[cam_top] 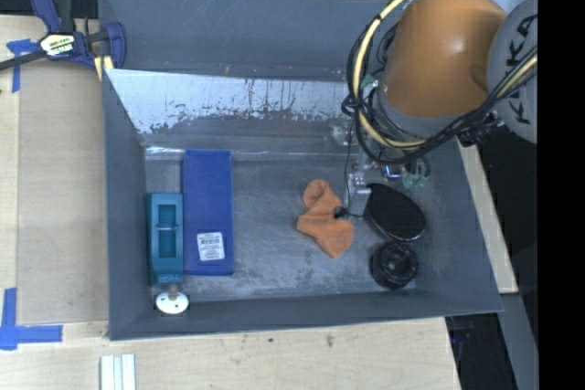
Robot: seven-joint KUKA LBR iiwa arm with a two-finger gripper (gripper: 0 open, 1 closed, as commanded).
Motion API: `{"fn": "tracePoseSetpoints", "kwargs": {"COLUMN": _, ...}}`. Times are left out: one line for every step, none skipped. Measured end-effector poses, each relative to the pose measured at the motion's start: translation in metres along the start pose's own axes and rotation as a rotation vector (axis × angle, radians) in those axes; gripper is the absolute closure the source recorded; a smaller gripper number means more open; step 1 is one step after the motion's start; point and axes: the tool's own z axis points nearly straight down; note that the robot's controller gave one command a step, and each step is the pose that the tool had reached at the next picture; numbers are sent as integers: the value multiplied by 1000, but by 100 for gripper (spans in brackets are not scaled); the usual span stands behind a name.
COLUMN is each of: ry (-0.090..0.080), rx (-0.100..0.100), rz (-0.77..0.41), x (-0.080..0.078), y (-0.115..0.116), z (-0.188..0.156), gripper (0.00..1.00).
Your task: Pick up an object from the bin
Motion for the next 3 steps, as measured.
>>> {"fn": "tracePoseSetpoints", "kwargs": {"ry": -9, "rx": 0, "rz": 0, "x": -1, "y": 0, "z": -5, "gripper": 0}}
{"fn": "tracePoseSetpoints", "kwargs": {"ry": -15, "rx": 0, "rz": -63, "x": -9, "y": -8, "z": 35, "gripper": 0}}
{"fn": "tracePoseSetpoints", "kwargs": {"ry": -11, "rx": 0, "rz": -45, "x": -11, "y": -22, "z": 86, "gripper": 0}}
